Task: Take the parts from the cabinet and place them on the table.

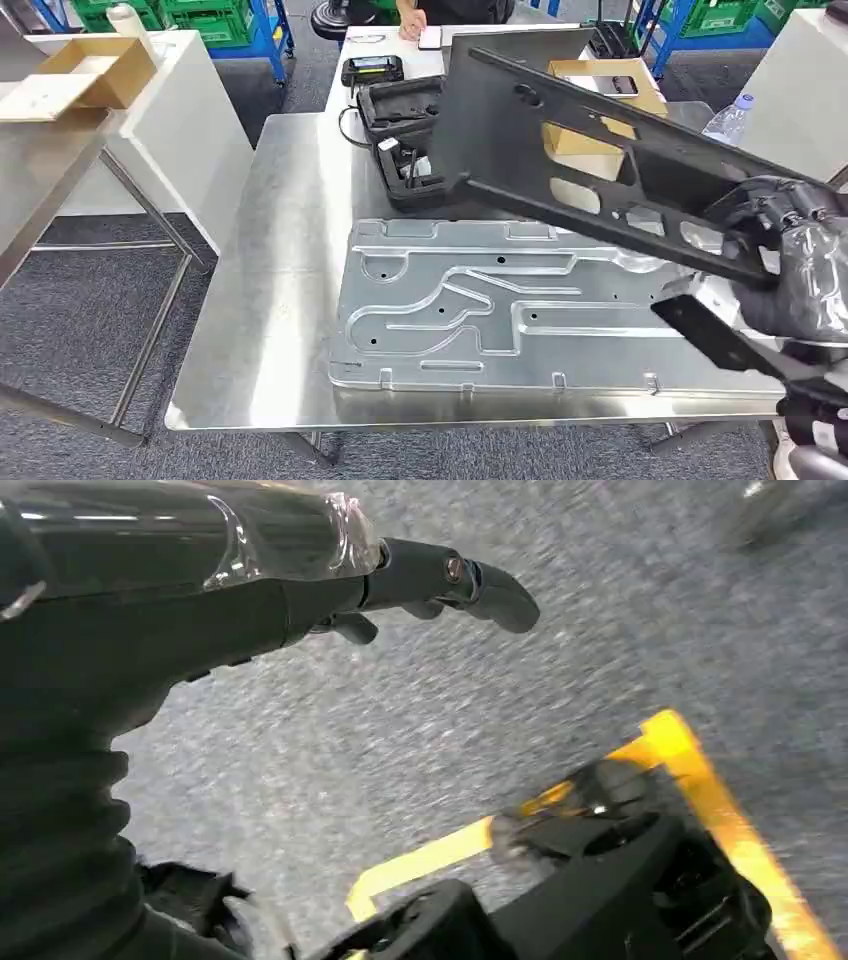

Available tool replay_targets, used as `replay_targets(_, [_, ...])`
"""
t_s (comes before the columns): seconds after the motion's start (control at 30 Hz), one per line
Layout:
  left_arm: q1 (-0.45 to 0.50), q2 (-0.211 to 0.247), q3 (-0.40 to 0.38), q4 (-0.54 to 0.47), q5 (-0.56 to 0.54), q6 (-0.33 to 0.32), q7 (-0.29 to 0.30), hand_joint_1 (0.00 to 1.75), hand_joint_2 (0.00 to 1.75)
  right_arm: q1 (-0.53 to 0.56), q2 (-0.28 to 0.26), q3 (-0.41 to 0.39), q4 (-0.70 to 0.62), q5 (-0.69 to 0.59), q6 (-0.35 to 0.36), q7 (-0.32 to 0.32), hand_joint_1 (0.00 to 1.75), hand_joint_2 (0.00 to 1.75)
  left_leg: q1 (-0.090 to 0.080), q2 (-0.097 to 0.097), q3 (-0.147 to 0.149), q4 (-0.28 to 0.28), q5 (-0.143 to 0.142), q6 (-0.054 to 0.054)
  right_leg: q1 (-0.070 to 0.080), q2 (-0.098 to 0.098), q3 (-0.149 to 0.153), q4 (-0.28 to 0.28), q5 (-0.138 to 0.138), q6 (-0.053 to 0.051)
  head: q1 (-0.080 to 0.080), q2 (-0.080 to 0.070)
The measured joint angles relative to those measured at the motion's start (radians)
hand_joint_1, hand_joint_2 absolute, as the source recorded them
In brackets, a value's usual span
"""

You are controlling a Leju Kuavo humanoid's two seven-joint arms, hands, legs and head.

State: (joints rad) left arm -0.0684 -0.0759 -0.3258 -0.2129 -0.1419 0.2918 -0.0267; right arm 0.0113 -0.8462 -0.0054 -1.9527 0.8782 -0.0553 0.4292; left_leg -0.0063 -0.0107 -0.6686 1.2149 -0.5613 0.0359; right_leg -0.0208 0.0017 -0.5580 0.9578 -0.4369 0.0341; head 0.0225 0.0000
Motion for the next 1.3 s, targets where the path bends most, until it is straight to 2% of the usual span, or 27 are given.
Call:
replay_targets(0.03, [-0.005, 0.000, -0.002, 0.000, 0.000, -0.001, 0.000, 0.00, 1.75, 0.002, -0.007, -0.013, 0.024, 0.000, 0.005, -0.002, 1.75, 1.75, 0.001, 0.001, -0.028, 0.063, -0.019, -0.001, 0.000, -0.001, 0.000, 0.000, -0.001, 0.000, 0.000, 0.000])
replay_targets(0.07, [-0.010, 0.000, -0.005, 0.000, -0.002, -0.003, 0.000, 0.00, 1.75, 0.005, -0.016, -0.027, 0.048, 0.001, 0.013, -0.002, 1.75, 1.75, 0.002, 0.002, -0.039, 0.083, -0.014, -0.002, 0.000, -0.002, 0.001, 0.000, -0.001, 0.000, 0.000, 0.000])
replay_targets(0.1, [-0.011, 0.000, -0.008, 0.000, -0.004, -0.004, 0.000, 0.00, 1.75, 0.008, -0.023, -0.038, 0.067, 0.001, 0.016, -0.004, 1.75, 1.75, 0.003, 0.002, -0.024, 0.047, 0.013, -0.002, 0.000, -0.001, 0.002, 0.000, -0.002, 0.001, -0.001, 0.000])
replay_targets(0.2, [-0.008, 0.000, -0.014, 0.000, -0.008, -0.007, 0.002, 0.00, 1.75, 0.009, -0.042, -0.070, 0.118, 0.000, 0.026, -0.010, 1.75, 1.75, 0.002, 0.002, 0.099, -0.218, 0.141, 0.013, -0.002, 0.003, 0.008, -0.001, -0.006, 0.007, -0.001, 0.000])
replay_targets(0.23, [-0.009, 0.000, -0.017, 0.000, -0.008, -0.007, 0.001, 0.00, 1.75, 0.009, -0.043, -0.080, 0.140, 0.000, 0.027, -0.012, 1.75, 1.75, -0.006, 0.002, 0.109, -0.249, 0.128, 0.019, 0.004, 0.004, 0.004, 0.001, -0.008, 0.011, -0.001, 0.000])
replay_targets(0.27, [-0.011, 0.000, -0.021, 0.000, -0.009, -0.008, 0.000, 0.00, 1.75, 0.009, -0.048, -0.087, 0.157, -0.003, 0.030, -0.013, 0.00, 0.00, -0.007, 0.002, 0.106, -0.250, 0.131, 0.021, 0.002, 0.004, 0.001, 0.000, -0.007, 0.014, 0.000, 0.000])
replay_targets(0.37, [-0.009, 0.000, -0.029, 0.000, -0.016, -0.010, -0.002, 0.00, 1.75, 0.012, -0.057, -0.103, 0.201, -0.013, 0.033, -0.015, 0.00, 0.00, -0.013, 0.000, 0.111, -0.261, 0.135, 0.037, -0.003, 0.004, 0.007, -0.007, -0.007, 0.036, 0.000, 0.000])
replay_targets(0.4, [-0.009, 0.000, -0.033, 0.000, -0.019, -0.009, -0.002, 0.00, 1.75, 0.015, -0.061, -0.109, 0.214, -0.019, 0.033, -0.019, 0.00, 0.00, -0.007, 0.001, 0.123, -0.273, 0.141, 0.044, -0.009, 0.003, 0.007, 0.004, -0.018, 0.038, 0.000, 0.000])
replay_targets(0.43, [-0.009, 0.001, -0.035, 0.000, -0.020, -0.006, -0.003, 0.00, 1.75, 0.014, -0.062, -0.116, 0.228, -0.022, 0.032, -0.022, 0.00, 0.00, -0.007, 0.002, 0.129, -0.278, 0.141, 0.048, -0.007, 0.003, -0.011, 0.049, -0.044, 0.039, 0.001, 0.000])
replay_targets(0.5, [-0.012, 0.001, -0.037, 0.000, -0.014, 0.000, -0.005, 0.00, 1.75, 0.019, -0.062, -0.124, 0.253, -0.030, 0.031, -0.028, 0.00, 0.00, -0.008, 0.003, 0.132, -0.278, 0.138, 0.053, -0.007, 0.003, -0.097, 0.220, -0.122, 0.044, 0.002, 0.000])
replay_targets(0.53, [-0.012, 0.001, -0.038, 0.000, -0.007, 0.002, -0.007, 0.00, 0.00, 0.025, -0.062, -0.125, 0.263, -0.031, 0.030, -0.029, 0.00, 0.00, -0.008, 0.002, 0.133, -0.277, 0.137, 0.055, -0.007, 0.003, -0.137, 0.292, -0.143, 0.047, 0.002, 0.000])
replay_targets(0.57, [-0.010, 0.001, -0.040, 0.000, -0.003, 0.006, -0.010, 0.00, 0.00, 0.034, -0.062, -0.125, 0.272, -0.031, 0.030, -0.032, 0.00, 0.00, -0.008, 0.002, 0.134, -0.277, 0.136, 0.057, -0.007, 0.003, -0.160, 0.323, -0.141, 0.049, 0.003, 0.000])
replay_targets(0.6, [-0.008, 0.001, -0.041, 0.000, 0.000, 0.008, -0.011, 0.00, 0.00, 0.041, -0.062, -0.125, 0.280, -0.030, 0.030, -0.032, 0.00, 0.00, -0.008, 0.001, 0.135, -0.277, 0.134, 0.057, -0.009, 0.003, -0.157, 0.303, -0.118, 0.051, 0.003, 0.000])
replay_targets(0.63, [-0.007, 0.001, -0.042, 0.000, 0.000, 0.010, -0.011, 0.00, 0.00, 0.041, -0.062, -0.127, 0.286, -0.031, 0.030, -0.032, 0.00, 0.00, -0.007, 0.001, 0.137, -0.275, 0.131, 0.054, -0.012, 0.002, -0.131, 0.237, -0.076, 0.053, 0.003, 0.000])
replay_targets(0.7, [-0.007, 0.001, -0.043, 0.000, -0.001, 0.013, -0.011, 0.00, 0.00, 0.041, -0.062, -0.137, 0.292, -0.031, 0.029, -0.032, 0.00, 0.00, -0.007, -0.001, 0.144, -0.268, 0.119, 0.044, -0.020, 0.002, -0.037, 0.044, 0.017, 0.059, 0.003, 0.000])
replay_targets(0.73, [-0.009, 0.002, -0.043, 0.000, -0.001, 0.016, -0.011, 0.00, 0.00, 0.039, -0.061, -0.138, 0.297, -0.031, 0.029, -0.032, 0.00, 0.00, -0.013, -0.001, 0.142, -0.260, 0.112, 0.037, -0.017, 0.003, -0.019, 0.008, 0.007, 0.058, 0.003, 0.000])
replay_targets(0.77, [-0.010, 0.002, -0.045, 0.000, -0.001, 0.018, -0.006, 0.00, 0.00, 0.045, -0.062, -0.141, 0.299, -0.032, 0.028, -0.032, 0.00, 0.00, -0.015, -0.003, 0.140, -0.257, 0.108, 0.034, -0.014, 0.006, -0.022, 0.006, 0.012, 0.044, 0.003, 0.000])
replay_targets(0.83, [-0.010, 0.002, -0.050, 0.000, -0.001, 0.018, -0.004, 0.00, 0.00, 0.047, -0.061, -0.143, 0.305, -0.033, 0.027, -0.032, 0.00, 0.00, -0.013, -0.002, 0.141, -0.262, 0.109, 0.032, -0.011, 0.006, -0.024, 0.008, 0.010, 0.035, 0.000, 0.000])
replay_targets(0.9, [-0.010, 0.002, -0.051, 0.000, -0.001, 0.018, -0.003, 0.00, 0.00, 0.048, -0.062, -0.148, 0.312, -0.037, 0.026, -0.031, 0.00, 0.00, -0.008, -0.001, 0.134, -0.250, 0.096, 0.021, -0.013, 0.005, -0.022, 0.003, 0.013, 0.022, 0.000, 0.000])
replay_targets(0.97, [-0.011, 0.000, -0.053, 0.000, -0.001, 0.018, -0.006, 0.00, 0.00, 0.049, -0.062, -0.152, 0.313, -0.039, 0.025, -0.032, 0.00, 0.00, -0.005, 0.001, 0.086, -0.140, 0.034, 0.011, -0.012, 0.003, -0.020, 0.003, 0.010, 0.014, -0.002, 0.000])
replay_targets(1.03, [-0.009, 0.000, -0.054, 0.000, 0.000, 0.018, -0.010, 0.00, 0.00, 0.049, -0.062, -0.153, 0.316, -0.042, 0.022, -0.032, 0.00, 0.00, -0.003, 0.001, -0.006, 0.043, -0.034, 0.005, -0.011, 0.003, -0.020, 0.004, 0.008, 0.011, -0.003, 0.000])
replay_targets(1.07, [-0.007, 0.000, -0.055, 0.000, 0.001, 0.018, -0.010, 0.00, 0.00, 0.050, -0.061, -0.153, 0.317, -0.043, 0.021, -0.032, 0.00, 0.00, -0.002, 0.001, -0.031, 0.085, -0.037, 0.004, -0.010, 0.003, -0.019, 0.004, 0.008, 0.010, -0.003, 0.000])
replay_targets(1.1, [-0.006, 0.000, -0.056, 0.000, 0.001, 0.018, -0.010, 0.00, 0.00, 0.050, -0.061, -0.153, 0.318, -0.044, 0.021, -0.032, 0.00, 0.00, -0.002, 0.001, -0.032, 0.073, -0.019, 0.004, -0.010, 0.003, -0.016, 0.004, 0.007, 0.010, -0.003, 0.000])
replay_targets(1.13, [-0.006, 0.000, -0.057, 0.000, 0.001, 0.018, -0.012, 0.00, 0.00, 0.050, -0.061, -0.153, 0.320, -0.044, 0.021, -0.032, 0.00, 0.00, -0.002, 0.001, -0.010, 0.018, 0.018, 0.006, -0.010, 0.004, -0.014, 0.004, 0.005, 0.011, -0.003, 0.000])
replay_targets(1.2, [-0.008, 0.000, -0.058, 0.000, 0.001, 0.018, -0.015, 0.00, 0.00, 0.050, -0.061, -0.157, 0.322, -0.045, 0.020, -0.032, 0.00, 0.00, -0.003, 0.001, 0.079, -0.177, 0.114, 0.016, -0.010, 0.005, -0.004, 0.003, 0.002, 0.013, -0.003, 0.000])
replay_targets(1.23, [-0.009, 0.000, -0.058, 0.000, 0.001, 0.018, -0.017, 0.00, 0.00, 0.050, -0.061, -0.161, 0.323, -0.045, 0.019, -0.031, 0.00, 0.00, -0.005, 0.001, 0.109, -0.249, 0.127, 0.023, -0.010, 0.005, -0.003, 0.002, 0.000, 0.015, -0.003, 0.000])
replay_targets(1.3, [-0.012, 0.000, -0.058, 0.000, 0.001, 0.018, -0.018, 0.00, 0.00, 0.052, -0.061, -0.166, 0.328, -0.046, 0.018, -0.027, 0.00, 0.00, -0.012, 0.002, 0.110, -0.253, 0.125, 0.023, -0.006, 0.006, -0.004, 0.003, -0.002, 0.023, -0.003, 0.000])
